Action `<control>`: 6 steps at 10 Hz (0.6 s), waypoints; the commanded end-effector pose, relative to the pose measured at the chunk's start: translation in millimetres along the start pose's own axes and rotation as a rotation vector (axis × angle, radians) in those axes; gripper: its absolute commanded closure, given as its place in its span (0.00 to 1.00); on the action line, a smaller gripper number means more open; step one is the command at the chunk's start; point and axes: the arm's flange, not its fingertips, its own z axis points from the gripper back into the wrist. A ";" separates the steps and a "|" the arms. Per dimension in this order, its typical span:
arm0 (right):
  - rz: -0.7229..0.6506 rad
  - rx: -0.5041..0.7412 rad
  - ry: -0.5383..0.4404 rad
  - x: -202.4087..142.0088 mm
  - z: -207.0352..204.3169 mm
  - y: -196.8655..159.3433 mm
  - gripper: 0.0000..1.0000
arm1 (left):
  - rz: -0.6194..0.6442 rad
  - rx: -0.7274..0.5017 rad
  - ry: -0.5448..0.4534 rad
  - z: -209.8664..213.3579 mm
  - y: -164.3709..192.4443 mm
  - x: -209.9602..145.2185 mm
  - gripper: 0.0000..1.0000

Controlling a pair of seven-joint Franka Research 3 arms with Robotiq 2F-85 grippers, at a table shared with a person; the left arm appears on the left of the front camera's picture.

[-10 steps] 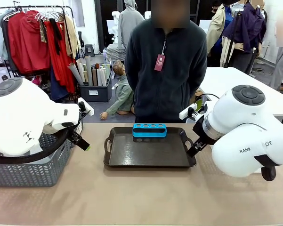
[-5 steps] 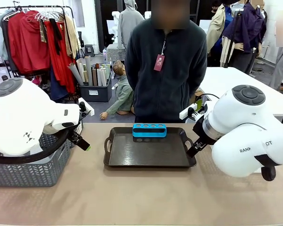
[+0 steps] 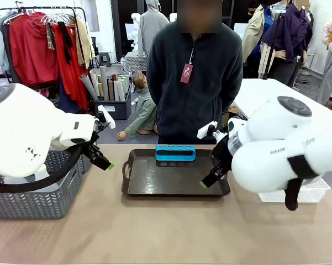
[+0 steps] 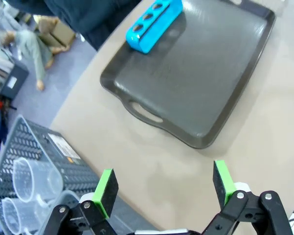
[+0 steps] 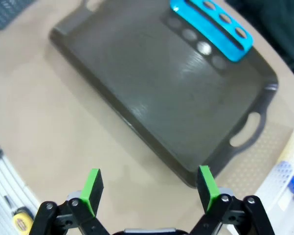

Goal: Prepare the laboratory tools.
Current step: Pick up one Small flask and place it on the Handle tray.

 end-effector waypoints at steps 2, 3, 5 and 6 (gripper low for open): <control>-0.018 0.133 -0.037 11.6 38.0 -38.3 0.00 | -0.065 -0.024 -0.141 18.7 2.6 -35.0 0.00; -0.020 0.131 -0.048 15.8 46.4 -44.5 0.00 | -0.083 -0.045 -0.171 25.1 0.7 -41.8 0.00; -0.023 0.090 -0.077 19.3 55.9 -53.4 0.00 | -0.110 -0.020 -0.175 29.8 1.3 -50.2 0.00; -0.010 0.055 -0.095 20.0 54.9 -53.8 0.00 | -0.072 -0.021 -0.143 22.8 18.6 3.4 0.00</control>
